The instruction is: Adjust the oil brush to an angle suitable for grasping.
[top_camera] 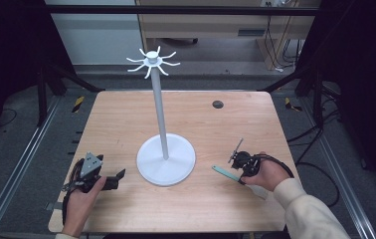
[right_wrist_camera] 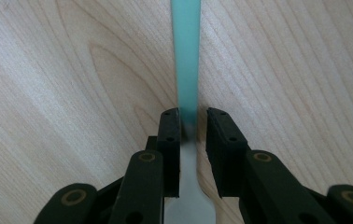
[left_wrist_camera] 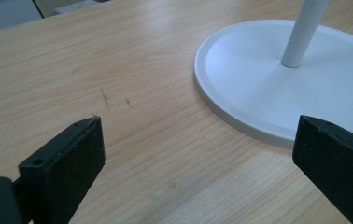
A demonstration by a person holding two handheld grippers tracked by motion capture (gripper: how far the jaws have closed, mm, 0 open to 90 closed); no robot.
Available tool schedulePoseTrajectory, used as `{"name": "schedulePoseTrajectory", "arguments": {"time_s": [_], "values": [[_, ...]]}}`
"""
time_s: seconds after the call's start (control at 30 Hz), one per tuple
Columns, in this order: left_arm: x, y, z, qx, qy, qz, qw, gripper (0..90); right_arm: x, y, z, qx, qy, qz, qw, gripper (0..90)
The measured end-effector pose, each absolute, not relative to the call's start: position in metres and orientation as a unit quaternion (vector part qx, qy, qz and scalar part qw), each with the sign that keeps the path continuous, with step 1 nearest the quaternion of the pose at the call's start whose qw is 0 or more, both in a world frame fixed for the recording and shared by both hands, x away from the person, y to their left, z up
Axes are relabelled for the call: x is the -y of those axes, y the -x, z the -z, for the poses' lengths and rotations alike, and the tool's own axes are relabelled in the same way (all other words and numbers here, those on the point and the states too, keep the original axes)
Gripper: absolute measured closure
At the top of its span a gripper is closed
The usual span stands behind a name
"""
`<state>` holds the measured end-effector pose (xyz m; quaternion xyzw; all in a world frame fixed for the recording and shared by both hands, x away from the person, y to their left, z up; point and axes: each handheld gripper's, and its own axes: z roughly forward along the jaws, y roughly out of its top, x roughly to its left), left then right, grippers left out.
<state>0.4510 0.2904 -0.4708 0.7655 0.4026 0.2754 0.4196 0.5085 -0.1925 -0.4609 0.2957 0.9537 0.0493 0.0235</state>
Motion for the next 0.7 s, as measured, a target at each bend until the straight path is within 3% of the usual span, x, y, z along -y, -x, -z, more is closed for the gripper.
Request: {"name": "schedulePoseTrajectory", "arguments": {"time_s": [0.7], "values": [[-0.2902,-0.4511,0.4712,-0.404,-0.765,-0.276,0.419,2.0,0.1965,-0.5103,0.4585,-0.949,-0.307,-0.072,0.025,82.2]]}}
